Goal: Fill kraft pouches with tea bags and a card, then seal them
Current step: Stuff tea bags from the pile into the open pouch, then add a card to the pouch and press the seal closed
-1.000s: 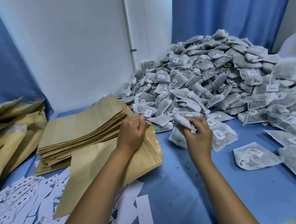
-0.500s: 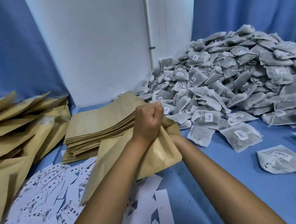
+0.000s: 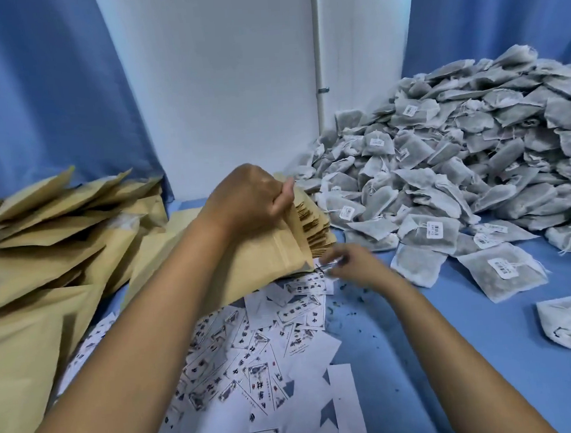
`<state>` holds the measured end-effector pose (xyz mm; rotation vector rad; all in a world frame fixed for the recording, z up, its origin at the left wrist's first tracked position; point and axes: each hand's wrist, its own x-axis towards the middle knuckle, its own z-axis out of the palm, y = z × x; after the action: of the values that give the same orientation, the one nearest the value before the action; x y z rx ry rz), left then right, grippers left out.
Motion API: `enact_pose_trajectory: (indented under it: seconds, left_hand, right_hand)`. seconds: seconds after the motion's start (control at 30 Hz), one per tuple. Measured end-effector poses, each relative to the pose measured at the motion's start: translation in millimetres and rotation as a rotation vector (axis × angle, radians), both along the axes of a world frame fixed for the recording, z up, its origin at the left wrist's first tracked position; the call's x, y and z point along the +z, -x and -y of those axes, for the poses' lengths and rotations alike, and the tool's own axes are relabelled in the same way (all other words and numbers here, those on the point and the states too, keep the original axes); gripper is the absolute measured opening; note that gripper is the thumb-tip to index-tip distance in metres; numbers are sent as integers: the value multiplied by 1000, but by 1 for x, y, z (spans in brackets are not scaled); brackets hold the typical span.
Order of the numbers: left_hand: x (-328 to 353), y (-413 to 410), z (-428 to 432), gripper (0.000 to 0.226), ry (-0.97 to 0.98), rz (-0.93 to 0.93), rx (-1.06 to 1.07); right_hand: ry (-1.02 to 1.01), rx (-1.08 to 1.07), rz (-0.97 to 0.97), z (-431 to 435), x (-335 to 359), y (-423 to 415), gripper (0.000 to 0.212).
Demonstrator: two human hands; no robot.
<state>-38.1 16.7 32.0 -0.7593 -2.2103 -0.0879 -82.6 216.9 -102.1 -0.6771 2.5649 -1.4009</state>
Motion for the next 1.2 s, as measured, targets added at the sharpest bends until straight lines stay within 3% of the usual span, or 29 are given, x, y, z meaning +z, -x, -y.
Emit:
enact_pose_trajectory:
  seconds: [0.03,0.07,0.3,0.4,0.47,0.53,0.57,0.63,0.7,0.77,0.83,0.9,1.03,1.07,1.13,1.2]
  left_hand:
    - [-6,2,0,60,6,25,-3]
    - [-14,4,0,60,-5,47,-5]
    - [-46,2,8,46,-83,31,18]
    - [-49,-1,9,38,-180,41,8]
    - [-53,0,11,43,-244,51,29]
    - [-56,1,10,46,-266,43,37]
    - [-57,1,9,45,-274,39,32]
    - [-58,0,5,45,-303,27,-8]
    - [-58,-1,-3,48,-328,25,-73]
    - [-59,-1,-12,51,-318,47,-120]
    - [-57,-1,-18,55,-325,69,-143]
    - [-55,-4,-23,54,-314,74,-180]
    - [-57,-6,-21,52,-202,70,-175]
    - [-56,-5,-17,52,-234,65,-157]
    - [-51,-3,-9,52,-314,27,-132]
    - [-48,-2,-4,51,-363,-15,-127]
  right_hand:
    - [-239,72,-1,7,-19,-1,28]
    - [-353,130,-33,14,-37,-2,38]
    - [-442,186,-695,31,-56,-10,23]
    - [-225,-39,-712,24,-52,-15,17]
    - [88,-375,-590,20,-42,-17,9]
    - [453,-551,-519,19,-28,-21,13]
    - [528,-519,-569,20,-19,-24,13]
    - [438,-238,-695,31,-2,-30,11]
    - [280,6,-592,58,16,-34,17]
    - [191,1,-373,84,41,-33,38]
    - [43,36,-295,102,43,-23,47]
    - [-13,135,-21,103,36,-26,47]
    - [-150,272,103,81,26,-34,25]
    - [-19,294,164,75,33,-37,17]
    - [314,258,126,63,39,-32,30]
    - [750,25,192,46,39,-23,40]
